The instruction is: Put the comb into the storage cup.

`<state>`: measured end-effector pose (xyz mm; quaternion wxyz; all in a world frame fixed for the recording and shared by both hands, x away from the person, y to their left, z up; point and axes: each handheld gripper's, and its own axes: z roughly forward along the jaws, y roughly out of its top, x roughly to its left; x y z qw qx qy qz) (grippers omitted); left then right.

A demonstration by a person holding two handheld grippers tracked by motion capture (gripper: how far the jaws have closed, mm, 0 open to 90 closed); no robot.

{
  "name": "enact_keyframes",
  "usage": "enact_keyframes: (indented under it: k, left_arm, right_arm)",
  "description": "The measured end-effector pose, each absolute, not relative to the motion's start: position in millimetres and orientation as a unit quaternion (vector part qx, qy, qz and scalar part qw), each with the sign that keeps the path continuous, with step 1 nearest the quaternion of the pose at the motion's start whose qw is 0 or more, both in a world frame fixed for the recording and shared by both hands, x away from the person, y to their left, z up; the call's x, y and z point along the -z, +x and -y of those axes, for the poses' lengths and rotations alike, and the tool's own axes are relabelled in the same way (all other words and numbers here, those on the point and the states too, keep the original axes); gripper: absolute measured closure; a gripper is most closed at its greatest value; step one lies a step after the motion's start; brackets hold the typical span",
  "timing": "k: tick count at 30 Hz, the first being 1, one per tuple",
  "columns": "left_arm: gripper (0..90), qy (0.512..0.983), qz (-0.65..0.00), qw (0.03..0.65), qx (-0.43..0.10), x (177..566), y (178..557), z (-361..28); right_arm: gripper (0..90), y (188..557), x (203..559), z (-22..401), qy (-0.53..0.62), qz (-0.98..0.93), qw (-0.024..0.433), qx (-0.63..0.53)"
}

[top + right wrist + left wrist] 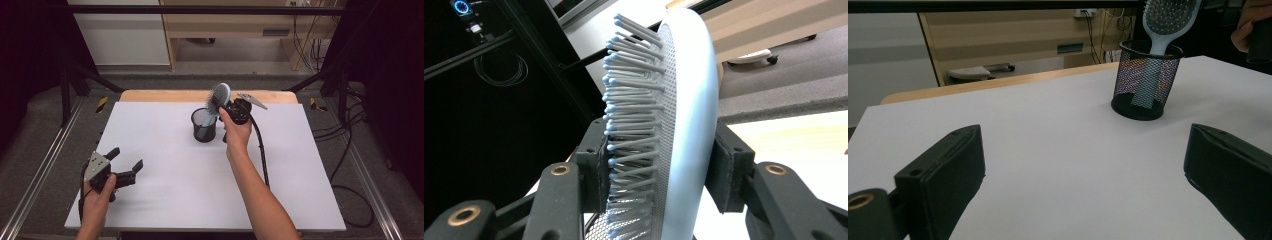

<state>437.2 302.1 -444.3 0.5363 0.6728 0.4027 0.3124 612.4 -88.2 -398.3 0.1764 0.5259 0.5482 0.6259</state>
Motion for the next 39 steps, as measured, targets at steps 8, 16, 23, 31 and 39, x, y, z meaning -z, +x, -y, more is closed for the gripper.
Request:
enact_keyframes:
  k: [8, 16, 23, 31, 39]
  left_arm:
    - [2.9, 0.672, -0.399, 0.537, -0.316, 443.9, 436.7, -302.5]
    - [2.7, 0.673, -0.4, 0.537, -0.313, 444.2, 437.0, -302.5]
    - [2.7, 0.673, -0.4, 0.538, -0.312, 444.3, 437.1, -302.3]
    - [2.8, 0.675, -0.399, 0.537, -0.312, 444.5, 437.2, -301.9]
    - [2.8, 0.676, -0.399, 0.537, -0.311, 444.5, 437.1, -301.7]
  right_arm:
    - [50.7, 612.4, 399.1, 90.1, 0.527, -0.547, 0.173, -0.627]
    - [50.5, 613.1, 400.0, 91.0, 0.529, -0.543, 0.169, -0.629]
    - [50.1, 613.5, 400.0, 92.0, 0.531, -0.543, 0.166, -0.629]
    - [49.7, 613.7, 400.1, 93.1, 0.531, -0.545, 0.164, -0.628]
    - [50.5, 613.4, 399.9, 93.4, 0.529, -0.547, 0.167, -0.627]
